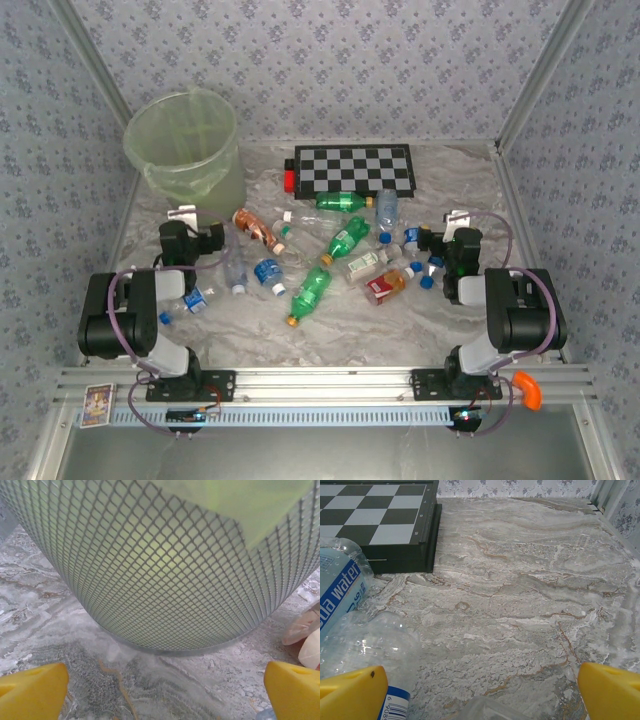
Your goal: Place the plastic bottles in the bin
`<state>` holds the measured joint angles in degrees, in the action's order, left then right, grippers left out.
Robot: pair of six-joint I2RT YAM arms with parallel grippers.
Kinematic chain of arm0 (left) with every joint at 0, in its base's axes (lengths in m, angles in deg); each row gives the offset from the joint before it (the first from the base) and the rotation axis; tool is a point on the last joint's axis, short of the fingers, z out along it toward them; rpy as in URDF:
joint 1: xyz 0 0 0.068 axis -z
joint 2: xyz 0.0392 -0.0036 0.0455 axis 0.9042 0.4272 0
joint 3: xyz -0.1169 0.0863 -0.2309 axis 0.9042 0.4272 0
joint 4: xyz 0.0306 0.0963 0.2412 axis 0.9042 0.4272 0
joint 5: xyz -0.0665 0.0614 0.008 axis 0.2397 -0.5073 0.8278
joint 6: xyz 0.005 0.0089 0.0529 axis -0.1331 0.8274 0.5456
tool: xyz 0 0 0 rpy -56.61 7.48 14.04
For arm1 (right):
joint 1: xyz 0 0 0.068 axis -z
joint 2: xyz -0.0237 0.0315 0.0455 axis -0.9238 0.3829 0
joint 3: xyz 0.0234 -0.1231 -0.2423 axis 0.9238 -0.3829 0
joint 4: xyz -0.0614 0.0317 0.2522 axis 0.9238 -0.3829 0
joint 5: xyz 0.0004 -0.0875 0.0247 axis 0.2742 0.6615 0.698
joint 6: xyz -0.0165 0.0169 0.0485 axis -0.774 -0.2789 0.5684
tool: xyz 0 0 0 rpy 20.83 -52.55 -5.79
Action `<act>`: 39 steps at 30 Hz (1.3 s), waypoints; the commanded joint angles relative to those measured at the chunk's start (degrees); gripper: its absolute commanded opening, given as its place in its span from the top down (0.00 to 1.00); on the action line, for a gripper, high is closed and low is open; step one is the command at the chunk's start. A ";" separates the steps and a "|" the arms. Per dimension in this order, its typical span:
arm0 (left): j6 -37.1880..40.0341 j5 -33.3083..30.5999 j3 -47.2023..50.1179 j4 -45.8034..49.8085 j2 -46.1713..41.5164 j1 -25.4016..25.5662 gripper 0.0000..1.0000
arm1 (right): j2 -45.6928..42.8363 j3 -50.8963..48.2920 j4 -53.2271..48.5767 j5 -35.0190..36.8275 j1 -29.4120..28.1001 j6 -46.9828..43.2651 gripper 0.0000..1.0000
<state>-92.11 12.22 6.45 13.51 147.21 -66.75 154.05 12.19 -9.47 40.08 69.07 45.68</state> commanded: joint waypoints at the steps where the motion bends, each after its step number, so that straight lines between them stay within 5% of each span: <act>1: 0.16 1.43 -1.34 2.81 -3.14 -0.29 0.00 | 0.05 0.76 -0.18 0.89 -0.20 0.20 0.01; 9: -8.72 -2.20 -8.66 31.10 -15.88 0.38 0.00 | -14.79 1.48 -12.00 4.75 -1.83 -0.03 0.01; 13: -18.94 -4.19 -11.61 41.55 -22.37 0.62 0.00 | -24.77 6.79 -30.42 6.56 0.90 15.68 0.00; 17: -24.96 -0.14 -15.73 52.59 -24.93 0.25 0.00 | -31.16 13.71 -51.13 6.04 3.66 27.61 0.00; 23: -32.55 6.45 -16.66 59.75 -26.18 0.66 0.00 | -36.25 16.96 -55.87 -2.14 5.92 30.79 0.01; 34: -36.57 -1.61 -18.45 68.24 -27.53 25.29 0.00 | -24.05 36.12 -75.07 -1.82 -9.21 23.76 0.01; 39: -38.11 -4.64 -21.28 68.86 -22.56 37.74 0.00 | -20.93 39.21 -76.03 -0.48 -14.66 20.88 0.01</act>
<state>-128.07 10.76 -11.71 79.87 122.55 -33.09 132.46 49.55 -80.96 38.11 56.09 69.53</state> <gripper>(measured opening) 0.997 0.994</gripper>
